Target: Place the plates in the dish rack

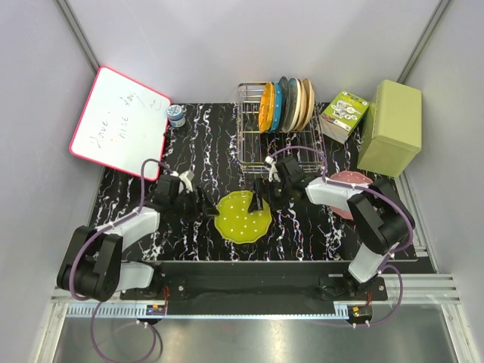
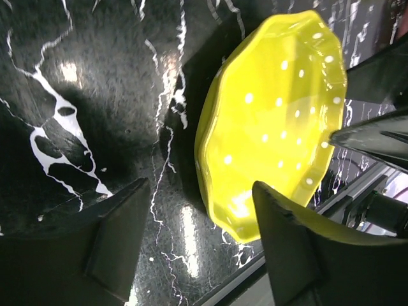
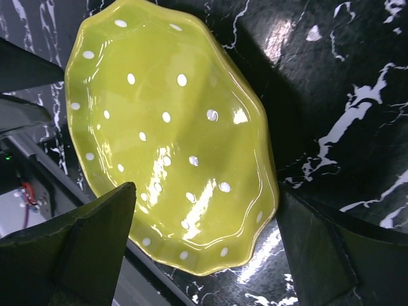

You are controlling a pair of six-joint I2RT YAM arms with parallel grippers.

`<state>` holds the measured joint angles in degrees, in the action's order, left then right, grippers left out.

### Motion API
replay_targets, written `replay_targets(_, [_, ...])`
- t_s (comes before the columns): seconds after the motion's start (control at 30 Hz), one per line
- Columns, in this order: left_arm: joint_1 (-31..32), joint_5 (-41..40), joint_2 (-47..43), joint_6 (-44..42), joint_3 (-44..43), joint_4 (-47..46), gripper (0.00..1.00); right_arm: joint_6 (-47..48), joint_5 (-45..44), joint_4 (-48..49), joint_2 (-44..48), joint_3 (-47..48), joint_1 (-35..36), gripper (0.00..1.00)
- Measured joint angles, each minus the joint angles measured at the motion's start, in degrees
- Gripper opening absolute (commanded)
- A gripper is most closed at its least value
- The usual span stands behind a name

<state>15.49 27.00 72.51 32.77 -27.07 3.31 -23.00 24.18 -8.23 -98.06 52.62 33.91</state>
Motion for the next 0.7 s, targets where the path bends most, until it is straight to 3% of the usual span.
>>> replay_targets(0.13, [0.09, 0.68, 1.9, 0.9, 0.66, -0.33, 0.56, -2.38, 1.7, 1.75, 0.2, -1.2, -0.09, 0.96])
replay_targets(0.47, [1.14, 3.13, 5.77, 2.78, 1.49, -4.87, 0.43, -10.16, 12.48, 7.74, -1.79, -4.26, -4.92, 0.93])
replay_targets(0.7, [0.59, 3.3, 6.51, 3.26, 2.25, -6.91, 0.23, -15.1, 17.31, 15.39, -2.78, -7.5, -6.34, 0.91])
